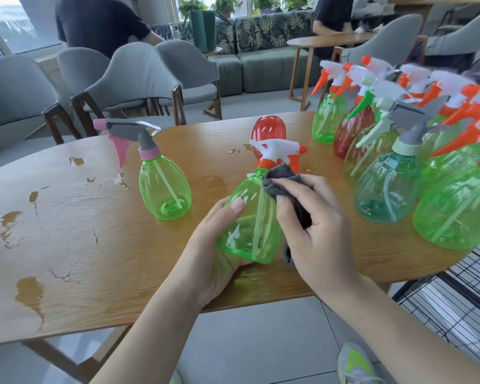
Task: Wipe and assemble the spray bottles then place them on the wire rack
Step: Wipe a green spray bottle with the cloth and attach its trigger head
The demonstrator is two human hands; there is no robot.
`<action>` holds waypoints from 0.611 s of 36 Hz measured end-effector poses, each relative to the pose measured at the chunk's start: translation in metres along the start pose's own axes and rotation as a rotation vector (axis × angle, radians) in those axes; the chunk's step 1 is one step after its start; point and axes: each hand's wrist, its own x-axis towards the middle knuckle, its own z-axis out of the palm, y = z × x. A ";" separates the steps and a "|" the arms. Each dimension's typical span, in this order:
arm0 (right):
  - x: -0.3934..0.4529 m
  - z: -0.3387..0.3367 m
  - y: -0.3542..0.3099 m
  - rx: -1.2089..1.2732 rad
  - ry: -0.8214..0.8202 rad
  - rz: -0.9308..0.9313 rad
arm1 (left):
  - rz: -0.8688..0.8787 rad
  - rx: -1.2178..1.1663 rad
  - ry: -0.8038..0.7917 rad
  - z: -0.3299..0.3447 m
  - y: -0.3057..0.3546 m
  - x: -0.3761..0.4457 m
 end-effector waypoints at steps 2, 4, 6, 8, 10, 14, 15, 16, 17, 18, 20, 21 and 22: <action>-0.001 0.001 -0.001 0.013 -0.003 0.002 | -0.008 -0.001 -0.031 -0.002 -0.002 0.001; -0.007 0.003 -0.003 0.008 -0.026 -0.055 | -0.009 -0.009 -0.041 -0.004 -0.003 0.002; -0.013 0.004 -0.007 -0.023 -0.046 -0.166 | -0.020 -0.043 -0.054 -0.005 -0.004 0.002; -0.019 0.005 -0.012 -0.056 -0.083 -0.298 | -0.044 -0.097 -0.075 -0.004 -0.003 0.001; -0.025 0.008 -0.013 -0.091 -0.142 -0.415 | -0.095 -0.157 -0.102 -0.004 -0.002 -0.002; -0.027 0.012 -0.006 -0.156 -0.185 -0.525 | -0.105 -0.154 -0.087 -0.004 -0.001 -0.002; -0.025 0.011 -0.004 -0.169 -0.178 -0.538 | -0.100 -0.144 -0.088 -0.004 0.000 -0.001; -0.023 0.010 -0.002 -0.173 -0.171 -0.539 | -0.088 -0.135 -0.088 -0.003 0.000 -0.001; -0.019 0.008 -0.001 -0.170 -0.158 -0.518 | -0.067 -0.131 -0.077 -0.003 0.000 0.000; -0.015 0.007 0.000 -0.161 -0.137 -0.473 | -0.040 -0.129 -0.071 -0.003 -0.001 0.000; -0.006 0.004 0.001 -0.146 -0.091 -0.339 | 0.006 -0.130 -0.067 -0.002 -0.001 0.000; -0.001 0.003 0.003 -0.143 -0.075 -0.268 | 0.010 -0.117 -0.058 -0.002 -0.001 0.000; 0.004 0.001 0.004 -0.142 -0.067 -0.199 | 0.002 -0.099 -0.046 -0.002 -0.001 0.000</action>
